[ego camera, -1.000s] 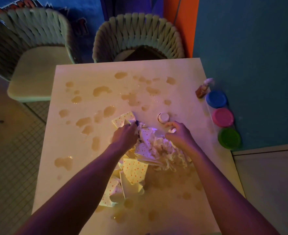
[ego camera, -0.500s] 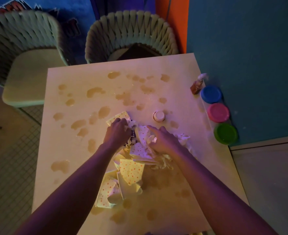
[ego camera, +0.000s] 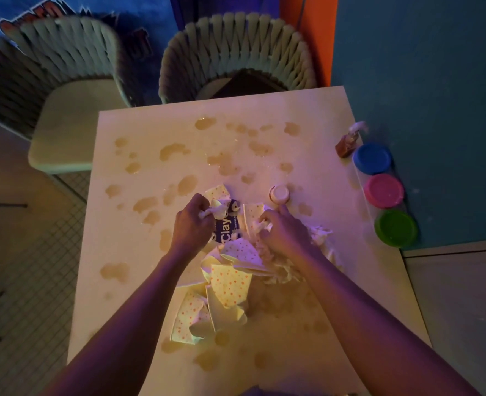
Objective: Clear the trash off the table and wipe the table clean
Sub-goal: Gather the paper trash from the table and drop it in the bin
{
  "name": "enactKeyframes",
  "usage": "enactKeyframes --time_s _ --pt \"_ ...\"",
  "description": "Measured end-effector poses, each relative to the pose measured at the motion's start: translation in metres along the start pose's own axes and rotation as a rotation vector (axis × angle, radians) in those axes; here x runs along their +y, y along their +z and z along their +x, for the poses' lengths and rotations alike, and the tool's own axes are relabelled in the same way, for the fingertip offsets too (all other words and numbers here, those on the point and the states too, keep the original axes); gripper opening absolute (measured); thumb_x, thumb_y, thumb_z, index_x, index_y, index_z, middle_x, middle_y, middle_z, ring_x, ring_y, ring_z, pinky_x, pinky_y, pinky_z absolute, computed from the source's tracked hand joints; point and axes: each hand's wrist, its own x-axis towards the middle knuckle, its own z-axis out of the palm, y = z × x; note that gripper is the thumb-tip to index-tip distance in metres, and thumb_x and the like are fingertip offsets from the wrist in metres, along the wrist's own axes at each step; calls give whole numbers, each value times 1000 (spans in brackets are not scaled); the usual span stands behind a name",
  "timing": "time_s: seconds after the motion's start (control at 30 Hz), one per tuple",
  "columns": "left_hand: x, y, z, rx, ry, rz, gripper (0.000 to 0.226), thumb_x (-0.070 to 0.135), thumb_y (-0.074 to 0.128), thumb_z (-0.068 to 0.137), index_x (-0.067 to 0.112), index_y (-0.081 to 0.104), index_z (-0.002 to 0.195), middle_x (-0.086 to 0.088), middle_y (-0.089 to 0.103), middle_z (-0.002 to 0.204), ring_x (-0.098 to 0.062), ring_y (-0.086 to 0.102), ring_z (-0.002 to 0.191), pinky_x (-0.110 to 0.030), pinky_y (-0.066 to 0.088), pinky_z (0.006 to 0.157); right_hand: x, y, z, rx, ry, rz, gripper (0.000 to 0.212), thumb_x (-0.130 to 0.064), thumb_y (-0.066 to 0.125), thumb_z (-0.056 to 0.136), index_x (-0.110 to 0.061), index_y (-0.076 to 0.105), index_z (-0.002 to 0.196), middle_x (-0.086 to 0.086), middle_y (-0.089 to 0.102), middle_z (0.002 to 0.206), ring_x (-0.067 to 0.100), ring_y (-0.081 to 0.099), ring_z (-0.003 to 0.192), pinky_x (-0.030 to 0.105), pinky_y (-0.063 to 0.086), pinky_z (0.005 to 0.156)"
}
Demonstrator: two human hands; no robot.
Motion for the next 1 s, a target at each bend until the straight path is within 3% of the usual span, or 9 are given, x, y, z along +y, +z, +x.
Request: enactKeyframes --time_s 0.1,0.17,0.3,0.43,0.63,0.7,0.77,0.9,1.0 --pt "2 0 -4 -132 -2 -23 50 0 48 85 41 59 110 -3 66 93 -23 68 74 -32 54 53 2 -1 -3 24 6 70 28 -31 59 86 -35 60 113 0 53 127 34 62 104 37 48 81" --pt "2 3 -4 -184 -13 -26 49 -4 47 86 32 69 111 -2 66 108 -17 69 85 -23 56 60 2 -5 -5 48 44 162 27 -29 60 82 -33 62 108 0 62 118 32 63 101 35 51 80" --pt "4 9 -2 -160 -67 10 23 12 50 88 17 70 80 -9 69 90 -22 63 72 -28 47 60 8 -13 -7 101 143 296 31 -35 59 80 -29 63 110 8 70 102 33 65 94 36 54 78" --pt "5 11 -2 -119 -94 0 31 37 57 91 14 63 70 -8 69 72 -29 65 64 -38 50 57 13 -27 -12 98 215 475 46 -51 53 72 -23 65 107 11 70 104 33 62 97 33 48 75" --pt "-8 12 2 -139 -47 209 13 17 61 86 10 67 77 -8 66 87 -28 66 71 -43 56 66 22 -35 -20 57 288 593 48 -66 65 76 -19 54 77 2 62 88 25 56 85 33 37 63" --pt "-10 11 -1 -207 -57 252 2 17 60 90 17 62 89 -8 70 92 -26 66 74 -38 55 66 24 -31 -23 117 305 608 47 -56 68 80 -15 50 68 -2 57 71 22 52 74 34 39 62" --pt "-13 11 -2 -284 -40 318 15 15 61 90 24 57 101 -9 69 106 -27 64 86 -35 52 71 25 -28 -26 160 315 621 34 -39 67 80 -10 51 69 -4 51 62 23 48 68 30 39 57" --pt "-16 16 -4 -400 36 461 38 10 62 88 22 60 123 -11 65 126 -29 64 102 -38 56 83 28 -25 -29 184 288 660 25 -29 71 75 -10 56 78 -7 55 66 17 53 60 30 50 54" --pt "-15 23 -7 -434 106 556 37 8 58 90 19 66 124 -12 66 124 -29 65 101 -36 57 78 28 -23 -33 177 239 601 20 -21 71 73 -13 55 83 -5 57 71 21 55 65 31 49 58"
